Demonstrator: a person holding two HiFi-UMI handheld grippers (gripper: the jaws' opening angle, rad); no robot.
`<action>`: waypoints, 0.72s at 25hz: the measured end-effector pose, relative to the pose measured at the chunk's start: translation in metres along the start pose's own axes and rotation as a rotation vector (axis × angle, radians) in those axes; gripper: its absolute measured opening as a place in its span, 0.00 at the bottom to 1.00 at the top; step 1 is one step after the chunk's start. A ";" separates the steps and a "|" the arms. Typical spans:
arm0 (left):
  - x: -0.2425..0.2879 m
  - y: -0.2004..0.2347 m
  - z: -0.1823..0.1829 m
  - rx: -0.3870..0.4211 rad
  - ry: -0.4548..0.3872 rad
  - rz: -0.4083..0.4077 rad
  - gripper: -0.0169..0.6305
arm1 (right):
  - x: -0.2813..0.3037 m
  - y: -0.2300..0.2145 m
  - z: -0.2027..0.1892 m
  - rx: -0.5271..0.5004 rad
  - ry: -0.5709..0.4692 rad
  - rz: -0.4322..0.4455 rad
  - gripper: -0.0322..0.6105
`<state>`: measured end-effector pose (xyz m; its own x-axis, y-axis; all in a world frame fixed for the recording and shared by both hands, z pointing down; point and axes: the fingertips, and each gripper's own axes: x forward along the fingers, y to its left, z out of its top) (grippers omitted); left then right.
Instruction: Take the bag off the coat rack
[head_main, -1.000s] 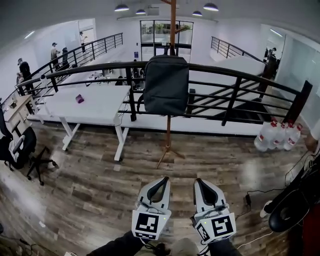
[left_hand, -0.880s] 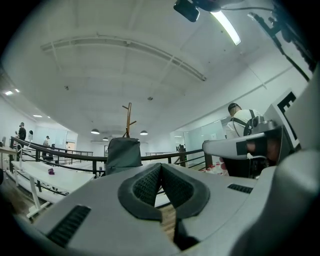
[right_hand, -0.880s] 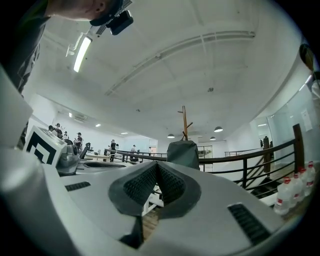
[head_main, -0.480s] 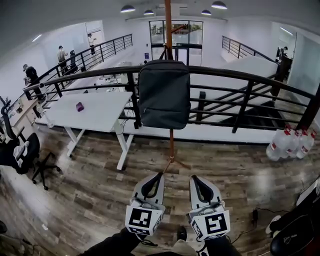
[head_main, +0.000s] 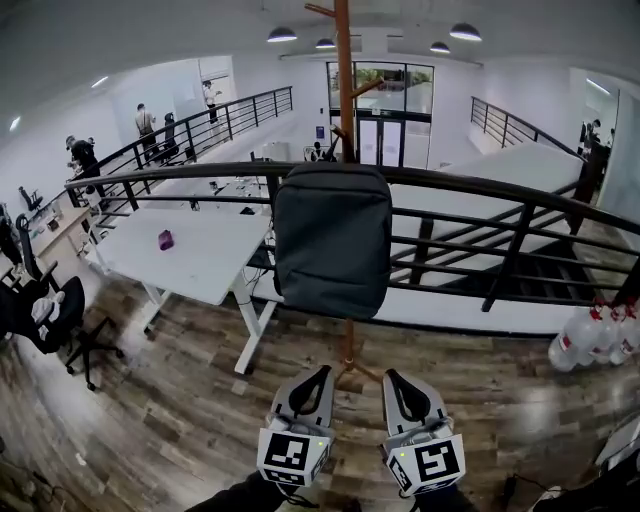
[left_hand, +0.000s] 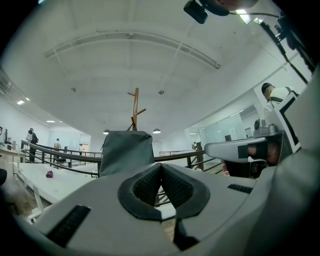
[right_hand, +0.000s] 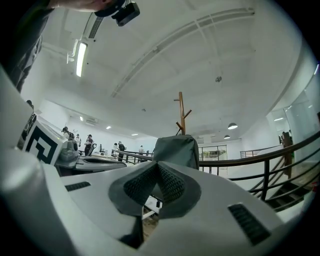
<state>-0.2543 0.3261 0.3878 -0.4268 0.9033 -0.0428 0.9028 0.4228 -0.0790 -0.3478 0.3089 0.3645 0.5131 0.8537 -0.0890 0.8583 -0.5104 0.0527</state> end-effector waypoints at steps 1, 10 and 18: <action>0.009 0.008 0.002 0.002 -0.001 0.007 0.04 | 0.010 -0.004 0.002 -0.004 -0.001 0.007 0.06; 0.103 0.093 -0.001 -0.016 0.010 -0.010 0.04 | 0.128 -0.035 -0.010 0.000 0.034 -0.002 0.06; 0.168 0.195 0.013 -0.049 0.031 -0.093 0.04 | 0.235 -0.045 0.002 0.025 0.040 -0.088 0.06</action>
<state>-0.1503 0.5594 0.3521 -0.5079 0.8614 -0.0067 0.8611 0.5075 -0.0325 -0.2663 0.5320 0.3388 0.4362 0.8984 -0.0521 0.8999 -0.4357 0.0213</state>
